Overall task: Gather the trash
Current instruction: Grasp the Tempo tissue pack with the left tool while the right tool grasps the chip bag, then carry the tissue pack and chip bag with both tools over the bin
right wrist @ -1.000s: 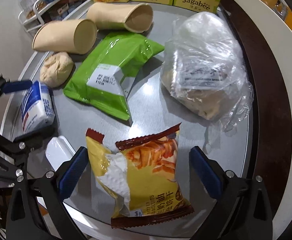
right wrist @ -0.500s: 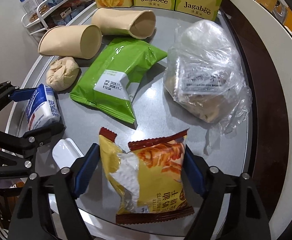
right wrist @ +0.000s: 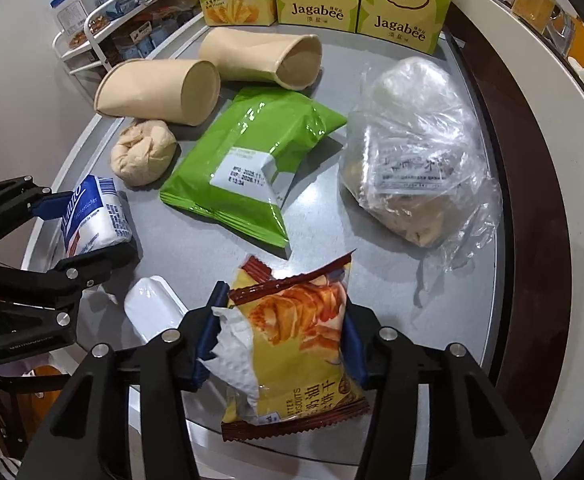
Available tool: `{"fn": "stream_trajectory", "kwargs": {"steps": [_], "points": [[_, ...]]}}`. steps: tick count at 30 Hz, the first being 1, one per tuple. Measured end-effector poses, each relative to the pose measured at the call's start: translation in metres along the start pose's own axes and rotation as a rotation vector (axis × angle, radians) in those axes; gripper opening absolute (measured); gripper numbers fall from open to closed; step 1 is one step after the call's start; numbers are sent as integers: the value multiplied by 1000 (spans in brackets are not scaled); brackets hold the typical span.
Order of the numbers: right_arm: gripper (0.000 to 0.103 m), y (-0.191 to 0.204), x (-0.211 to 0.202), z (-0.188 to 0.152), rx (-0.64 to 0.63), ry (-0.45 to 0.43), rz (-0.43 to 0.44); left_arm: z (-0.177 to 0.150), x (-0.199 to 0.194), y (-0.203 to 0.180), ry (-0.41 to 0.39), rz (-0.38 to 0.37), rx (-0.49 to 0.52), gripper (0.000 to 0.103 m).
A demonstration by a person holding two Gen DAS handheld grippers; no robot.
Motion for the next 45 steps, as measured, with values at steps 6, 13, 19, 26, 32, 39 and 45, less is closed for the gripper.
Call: {"fn": "stream_trajectory", "kwargs": {"steps": [6, 13, 19, 26, 32, 39, 45], "points": [[47, 3, -9, 3, 1, -31, 0, 0, -8, 7, -15, 2, -30, 58], [46, 8, -25, 7, 7, -64, 20, -1, -25, 10, -44, 5, -54, 58], [46, 16, -45, 8, 1, -100, 43, -2, -45, 12, -75, 4, -73, 58], [46, 34, -73, 1, -14, -149, 92, -5, -77, 14, -124, -1, -105, 57], [46, 50, -94, -16, -16, -176, 140, -19, -103, 9, -152, 1, -116, 58], [46, 69, -109, -52, -33, -167, 168, -46, -126, 0, -160, 6, -118, 57], [46, 87, -110, -88, -61, -123, 189, -78, -134, -11, -141, 16, -103, 57]]}}
Point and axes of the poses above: each gripper's, at about its wrist camera, not at the fingertips, and x roughly the way its jaws point, y to its left, z to its top, the point moved 10 cm from there along x, roughly the way its jaws point, and after that the axes turned 13 degrees about z, right-handed, at the moved point
